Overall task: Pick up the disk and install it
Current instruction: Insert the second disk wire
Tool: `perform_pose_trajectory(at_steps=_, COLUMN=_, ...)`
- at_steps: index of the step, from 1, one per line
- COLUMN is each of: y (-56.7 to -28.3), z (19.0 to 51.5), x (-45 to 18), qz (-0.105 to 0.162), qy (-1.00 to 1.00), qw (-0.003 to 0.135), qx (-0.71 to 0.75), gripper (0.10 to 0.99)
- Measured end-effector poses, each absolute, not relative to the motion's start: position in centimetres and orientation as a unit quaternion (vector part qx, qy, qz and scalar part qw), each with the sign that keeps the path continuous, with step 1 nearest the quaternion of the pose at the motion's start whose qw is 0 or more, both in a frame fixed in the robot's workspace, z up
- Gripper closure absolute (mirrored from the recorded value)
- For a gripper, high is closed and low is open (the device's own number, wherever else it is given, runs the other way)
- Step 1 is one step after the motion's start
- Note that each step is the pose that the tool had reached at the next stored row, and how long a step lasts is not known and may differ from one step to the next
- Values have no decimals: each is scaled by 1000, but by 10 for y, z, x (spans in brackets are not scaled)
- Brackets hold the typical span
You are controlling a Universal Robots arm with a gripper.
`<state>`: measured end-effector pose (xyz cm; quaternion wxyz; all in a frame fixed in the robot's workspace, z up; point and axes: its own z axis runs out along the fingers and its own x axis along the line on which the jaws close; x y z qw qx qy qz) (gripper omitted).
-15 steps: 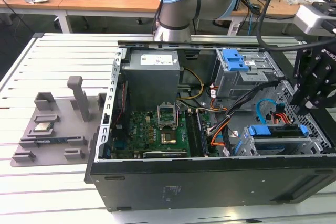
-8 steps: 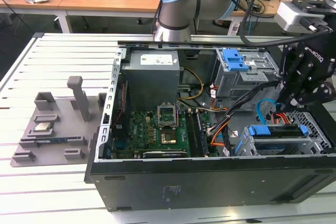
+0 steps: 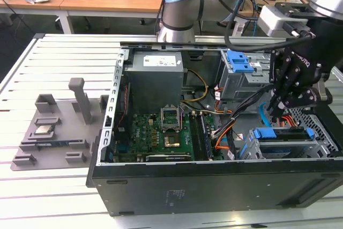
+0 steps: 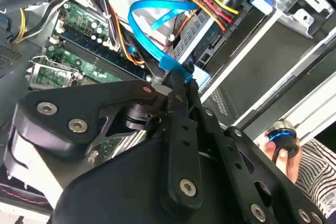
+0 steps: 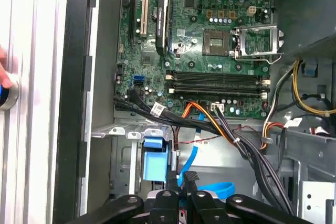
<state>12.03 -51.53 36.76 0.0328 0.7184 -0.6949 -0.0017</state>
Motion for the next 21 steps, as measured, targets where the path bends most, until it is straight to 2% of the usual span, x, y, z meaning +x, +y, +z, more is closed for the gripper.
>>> perform_pose_trajectory(at_steps=8, y=-527, z=360, x=133, qz=-1, qy=-692, qw=33, qx=721, gripper=925)
perform_pose_trajectory(at_steps=21, y=-530, z=343, x=147, qz=-1, qy=-692, qw=34, qx=721, gripper=925)
